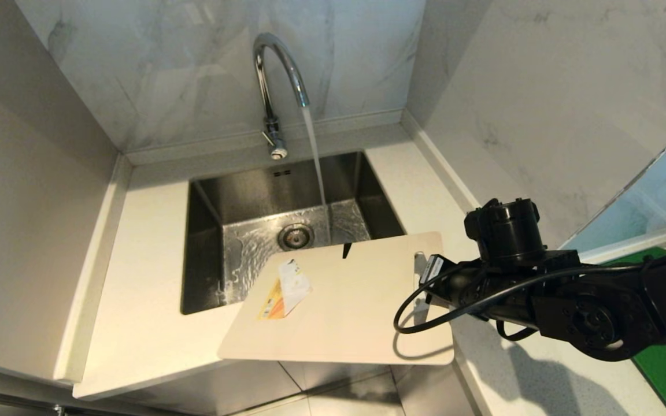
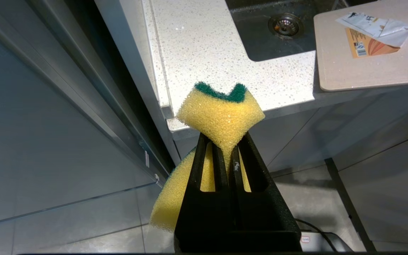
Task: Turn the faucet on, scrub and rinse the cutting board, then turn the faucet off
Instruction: Pick up the cutting board
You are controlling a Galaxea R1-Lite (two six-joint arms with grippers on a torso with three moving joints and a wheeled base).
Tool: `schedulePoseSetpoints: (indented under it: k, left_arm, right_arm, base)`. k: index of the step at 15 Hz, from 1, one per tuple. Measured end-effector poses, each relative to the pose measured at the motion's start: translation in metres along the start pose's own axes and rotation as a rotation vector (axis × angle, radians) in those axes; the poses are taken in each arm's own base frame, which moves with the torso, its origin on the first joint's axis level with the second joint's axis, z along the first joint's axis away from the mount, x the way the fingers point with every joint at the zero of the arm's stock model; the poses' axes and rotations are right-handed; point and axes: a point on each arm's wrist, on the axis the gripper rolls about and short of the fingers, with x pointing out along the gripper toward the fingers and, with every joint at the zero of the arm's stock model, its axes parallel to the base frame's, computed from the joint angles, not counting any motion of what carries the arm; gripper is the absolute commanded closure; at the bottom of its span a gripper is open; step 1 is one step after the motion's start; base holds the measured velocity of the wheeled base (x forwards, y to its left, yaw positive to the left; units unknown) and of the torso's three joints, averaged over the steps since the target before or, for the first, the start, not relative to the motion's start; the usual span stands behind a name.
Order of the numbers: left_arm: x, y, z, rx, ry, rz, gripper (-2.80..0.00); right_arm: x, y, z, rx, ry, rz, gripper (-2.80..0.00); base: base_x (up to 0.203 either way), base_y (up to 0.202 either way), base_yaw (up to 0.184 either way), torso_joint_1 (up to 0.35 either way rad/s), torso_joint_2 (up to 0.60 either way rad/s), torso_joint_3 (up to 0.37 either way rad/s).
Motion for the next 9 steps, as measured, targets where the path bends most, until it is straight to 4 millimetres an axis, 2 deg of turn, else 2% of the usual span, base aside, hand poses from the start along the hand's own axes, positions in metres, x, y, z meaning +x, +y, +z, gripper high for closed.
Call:
schedulePoseSetpoints:
  k: [9]
  left_arm:
    - [0.000, 0.000, 0.000, 0.000, 0.000, 0.000, 0.00]
  right_arm:
    - [-0.025, 0.028, 0.038, -0.047, -0.155, 0.106, 0.00]
  base:
    - [0.000, 0.000, 0.000, 0.000, 0.00, 0.000]
